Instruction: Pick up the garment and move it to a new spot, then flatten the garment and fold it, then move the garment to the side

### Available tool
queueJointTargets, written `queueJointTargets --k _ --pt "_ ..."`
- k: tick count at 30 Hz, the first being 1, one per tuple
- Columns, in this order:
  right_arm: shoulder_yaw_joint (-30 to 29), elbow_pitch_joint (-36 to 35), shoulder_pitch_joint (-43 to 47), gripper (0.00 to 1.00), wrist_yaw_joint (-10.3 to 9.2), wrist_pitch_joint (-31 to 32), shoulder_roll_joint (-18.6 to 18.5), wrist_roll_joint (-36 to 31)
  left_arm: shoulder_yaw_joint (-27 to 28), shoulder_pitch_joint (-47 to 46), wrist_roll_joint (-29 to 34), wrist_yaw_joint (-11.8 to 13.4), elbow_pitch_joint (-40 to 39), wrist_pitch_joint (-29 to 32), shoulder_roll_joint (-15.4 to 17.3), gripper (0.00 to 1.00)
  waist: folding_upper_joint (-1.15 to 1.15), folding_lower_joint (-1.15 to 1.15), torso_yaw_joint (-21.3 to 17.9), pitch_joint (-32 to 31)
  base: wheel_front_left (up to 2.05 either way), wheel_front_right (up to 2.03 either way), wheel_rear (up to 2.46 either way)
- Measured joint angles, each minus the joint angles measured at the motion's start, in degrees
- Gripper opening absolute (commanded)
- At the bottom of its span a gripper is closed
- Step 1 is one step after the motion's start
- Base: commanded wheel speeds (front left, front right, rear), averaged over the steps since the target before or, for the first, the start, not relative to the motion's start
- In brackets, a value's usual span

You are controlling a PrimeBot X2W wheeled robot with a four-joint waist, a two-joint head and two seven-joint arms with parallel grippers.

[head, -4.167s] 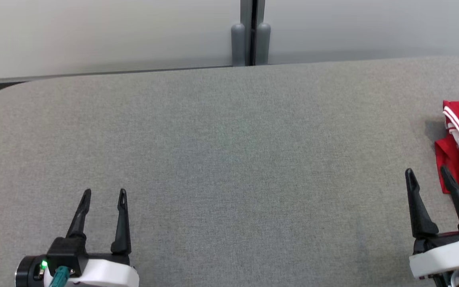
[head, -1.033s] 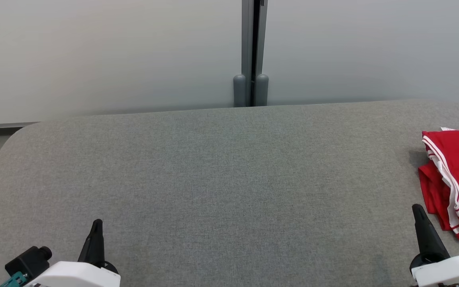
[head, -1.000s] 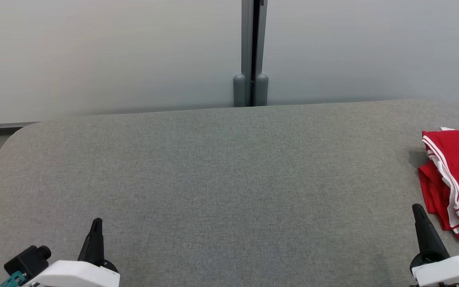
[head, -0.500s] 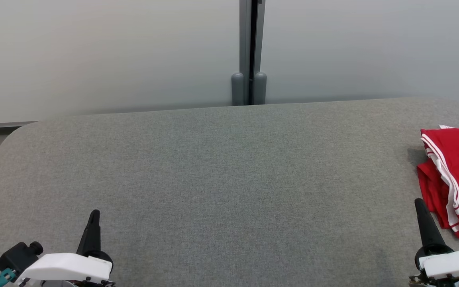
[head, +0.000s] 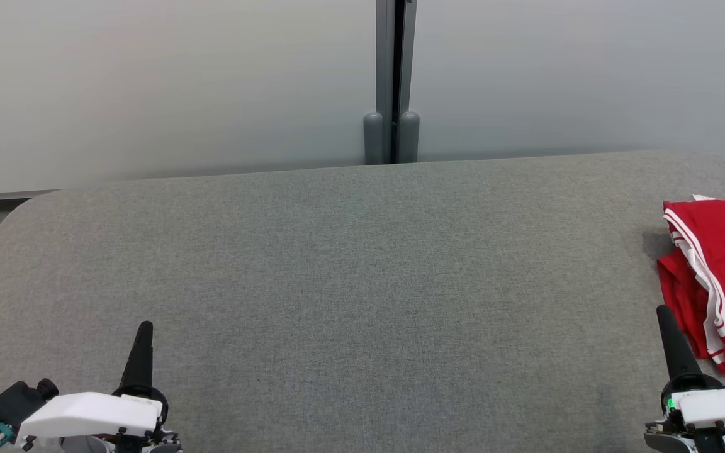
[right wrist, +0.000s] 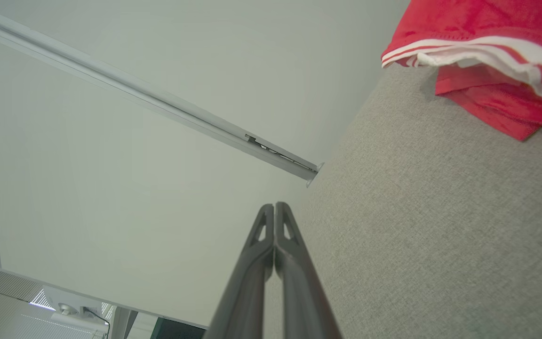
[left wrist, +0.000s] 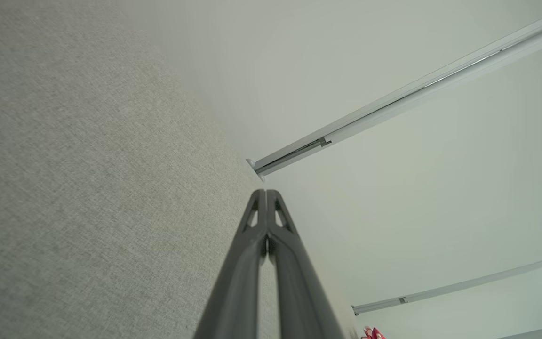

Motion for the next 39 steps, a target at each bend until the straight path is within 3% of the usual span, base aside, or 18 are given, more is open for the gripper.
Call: queueJointTargets --k 39 --pt "-1.3 4.0 -4.1 0.00 0.00 0.6 1.1 17.7 4.6 -3.0 -17.3 -3.6 0.5 4.6 -2.0 0.00 0.00 0.00 -0.7 0.8 0.00 0.00 0.00"
